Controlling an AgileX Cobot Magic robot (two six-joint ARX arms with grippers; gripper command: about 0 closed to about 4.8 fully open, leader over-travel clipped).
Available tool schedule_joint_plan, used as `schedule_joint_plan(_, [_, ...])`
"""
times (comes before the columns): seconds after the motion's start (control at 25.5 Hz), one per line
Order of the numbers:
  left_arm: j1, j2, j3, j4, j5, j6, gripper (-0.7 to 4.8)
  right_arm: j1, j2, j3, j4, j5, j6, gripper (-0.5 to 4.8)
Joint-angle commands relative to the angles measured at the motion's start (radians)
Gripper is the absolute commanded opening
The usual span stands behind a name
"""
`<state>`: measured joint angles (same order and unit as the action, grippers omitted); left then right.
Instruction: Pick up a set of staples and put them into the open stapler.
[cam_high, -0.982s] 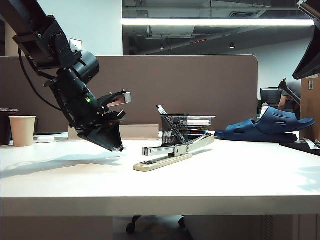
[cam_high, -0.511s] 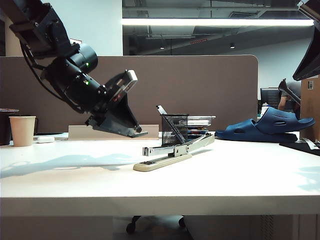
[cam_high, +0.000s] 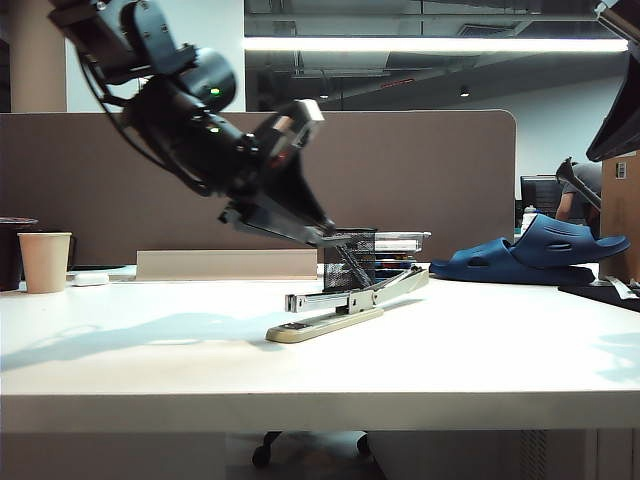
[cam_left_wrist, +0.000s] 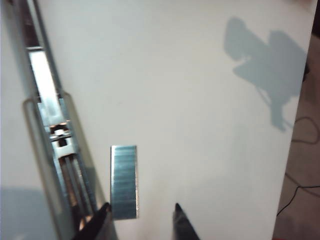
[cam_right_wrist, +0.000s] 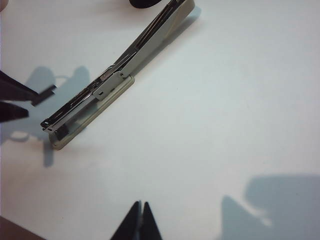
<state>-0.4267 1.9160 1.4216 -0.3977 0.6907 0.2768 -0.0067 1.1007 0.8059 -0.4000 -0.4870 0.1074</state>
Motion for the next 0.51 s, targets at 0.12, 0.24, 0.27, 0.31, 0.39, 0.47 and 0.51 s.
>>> schedule_joint_plan(0.12, [-0.047, -0.005, 0.003, 0.02, -0.279, -0.004, 1.52, 0.001, -0.003, 0.006, 0.015, -0.002, -0.003, -0.05])
schedule_joint_plan(0.24, [-0.046, -0.005, 0.003, 0.017, -0.279, -0.058, 1.52, 0.001, -0.003, 0.006, 0.015, -0.002, -0.003, -0.05])
schedule_joint_plan(0.27, [-0.047, -0.005, 0.003, 0.013, -0.278, -0.079, 1.52, 0.001, -0.003, 0.006, 0.015, -0.002, -0.003, -0.05])
schedule_joint_plan(0.31, [-0.047, -0.005, 0.003, 0.011, -0.278, -0.092, 1.52, 0.001, -0.002, 0.006, 0.015, -0.002, -0.003, -0.05])
schedule_joint_plan(0.39, [-0.049, -0.004, 0.003, 0.01, -0.277, -0.103, 1.52, 0.0, -0.002, 0.006, 0.015, -0.002, -0.003, -0.05])
schedule_joint_plan(0.47, [-0.052, -0.004, 0.003, 0.01, -0.275, -0.102, 1.52, 0.0, -0.003, 0.006, 0.015, -0.002, -0.003, -0.05])
schedule_joint_plan(0.51, [-0.052, -0.004, 0.003, 0.01, -0.275, -0.102, 1.52, 0.0, -0.002, 0.006, 0.015, -0.002, -0.003, -0.05])
